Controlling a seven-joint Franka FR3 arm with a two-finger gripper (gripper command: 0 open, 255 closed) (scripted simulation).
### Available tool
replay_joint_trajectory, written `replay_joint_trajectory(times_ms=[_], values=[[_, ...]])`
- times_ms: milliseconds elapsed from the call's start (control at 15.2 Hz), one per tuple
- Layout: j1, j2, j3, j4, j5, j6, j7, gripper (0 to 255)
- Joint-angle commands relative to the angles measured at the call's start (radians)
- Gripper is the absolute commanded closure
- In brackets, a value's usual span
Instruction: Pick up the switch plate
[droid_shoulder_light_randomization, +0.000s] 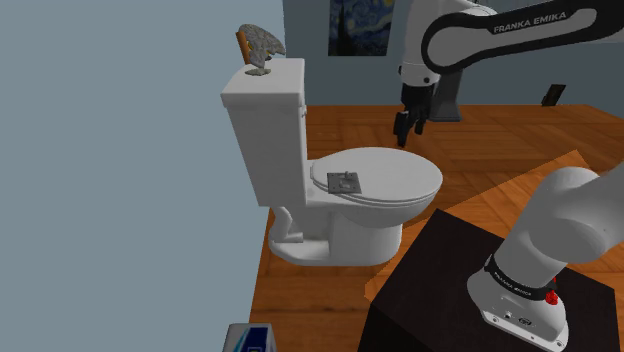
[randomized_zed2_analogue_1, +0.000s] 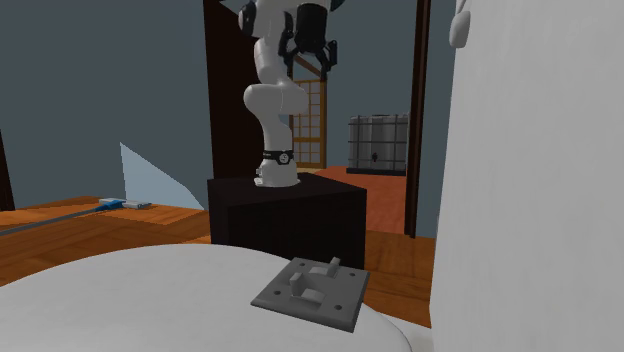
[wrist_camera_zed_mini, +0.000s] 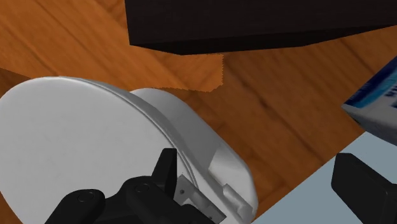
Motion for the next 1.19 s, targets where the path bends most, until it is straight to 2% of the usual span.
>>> replay_joint_trajectory(times_ms=[0, 594, 1122], values=[[-0.007, 0.062, -0.022, 0.001, -0.007, 0.070, -0.021, 0], [-0.024, 0.376, -0.103, 0.072, 0.013, 0.334, -0.115, 0], [-0.047, 0.685, -0.141, 0.231, 0.101, 0.496, -0.229, 0]])
